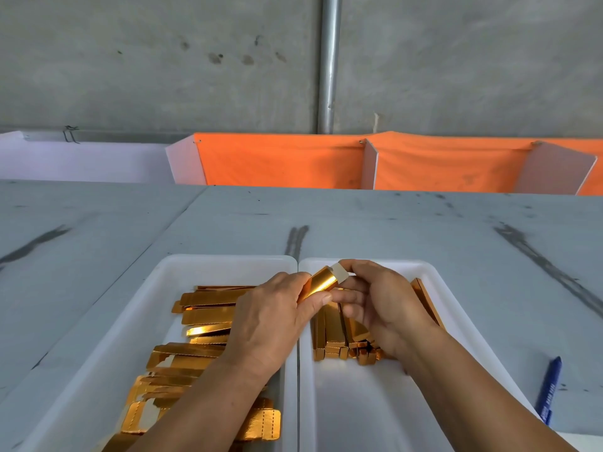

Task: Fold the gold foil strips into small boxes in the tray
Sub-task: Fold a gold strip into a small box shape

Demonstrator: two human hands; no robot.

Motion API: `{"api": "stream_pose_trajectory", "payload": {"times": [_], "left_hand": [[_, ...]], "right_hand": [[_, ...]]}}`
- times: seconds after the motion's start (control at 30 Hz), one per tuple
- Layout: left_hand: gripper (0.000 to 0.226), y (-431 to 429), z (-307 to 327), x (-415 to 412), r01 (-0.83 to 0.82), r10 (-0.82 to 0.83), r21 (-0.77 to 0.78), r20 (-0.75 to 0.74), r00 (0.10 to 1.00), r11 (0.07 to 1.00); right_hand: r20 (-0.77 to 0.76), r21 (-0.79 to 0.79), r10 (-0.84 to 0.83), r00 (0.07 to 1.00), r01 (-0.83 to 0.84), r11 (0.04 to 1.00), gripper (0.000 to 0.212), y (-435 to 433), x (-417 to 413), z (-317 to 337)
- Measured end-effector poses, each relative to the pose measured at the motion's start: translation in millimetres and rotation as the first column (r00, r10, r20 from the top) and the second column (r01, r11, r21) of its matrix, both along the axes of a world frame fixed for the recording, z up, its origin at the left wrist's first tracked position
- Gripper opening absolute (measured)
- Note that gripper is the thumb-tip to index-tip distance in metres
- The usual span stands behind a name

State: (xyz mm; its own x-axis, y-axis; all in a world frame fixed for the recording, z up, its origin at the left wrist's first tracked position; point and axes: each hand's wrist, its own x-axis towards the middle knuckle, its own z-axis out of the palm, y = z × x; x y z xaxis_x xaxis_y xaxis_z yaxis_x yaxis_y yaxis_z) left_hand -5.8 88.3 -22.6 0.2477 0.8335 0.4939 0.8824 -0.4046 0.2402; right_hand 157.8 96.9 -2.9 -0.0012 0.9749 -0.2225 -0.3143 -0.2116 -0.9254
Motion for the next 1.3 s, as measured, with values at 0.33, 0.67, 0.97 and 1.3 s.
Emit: {"api": "stream_pose_trajectory", "payload": {"times": [0.33, 0.67, 0.97, 1.3], "left_hand": [[0.071, -2.7, 2.9, 2.0, 0.029, -0.029, 0.006, -0.019, 0.999, 1.000], [0.075, -3.6, 3.0, 2.1, 0.034, -0.034, -0.002, -0.028, 0.999, 0.999], [0.065, -3.4, 2.4, 1.0, 0.018, -0.018, -0.004, -0.029, 0.999, 1.000], [0.065, -1.6, 0.8, 0.8, 0.029, -0.029, 0.006, -0.030, 0.999, 1.000]], "right_hand": [[-0.175, -0.060, 0.104, 0.979, -0.116, 0.991, 0.038, 2.5, 0.8, -3.6], [-0.013, 0.073, 0.090, 0.996, -0.089, 0.993, 0.023, 0.8, -2.3, -6.0], [0.057, 0.144, 0.060, 0.997, -0.068, 0.987, 0.023, -3.1, -5.3, -2.6], [0.072, 0.162, 0.045, 0.996, -0.057, 0.985, 0.016, -4.0, -6.0, -1.3]]}}
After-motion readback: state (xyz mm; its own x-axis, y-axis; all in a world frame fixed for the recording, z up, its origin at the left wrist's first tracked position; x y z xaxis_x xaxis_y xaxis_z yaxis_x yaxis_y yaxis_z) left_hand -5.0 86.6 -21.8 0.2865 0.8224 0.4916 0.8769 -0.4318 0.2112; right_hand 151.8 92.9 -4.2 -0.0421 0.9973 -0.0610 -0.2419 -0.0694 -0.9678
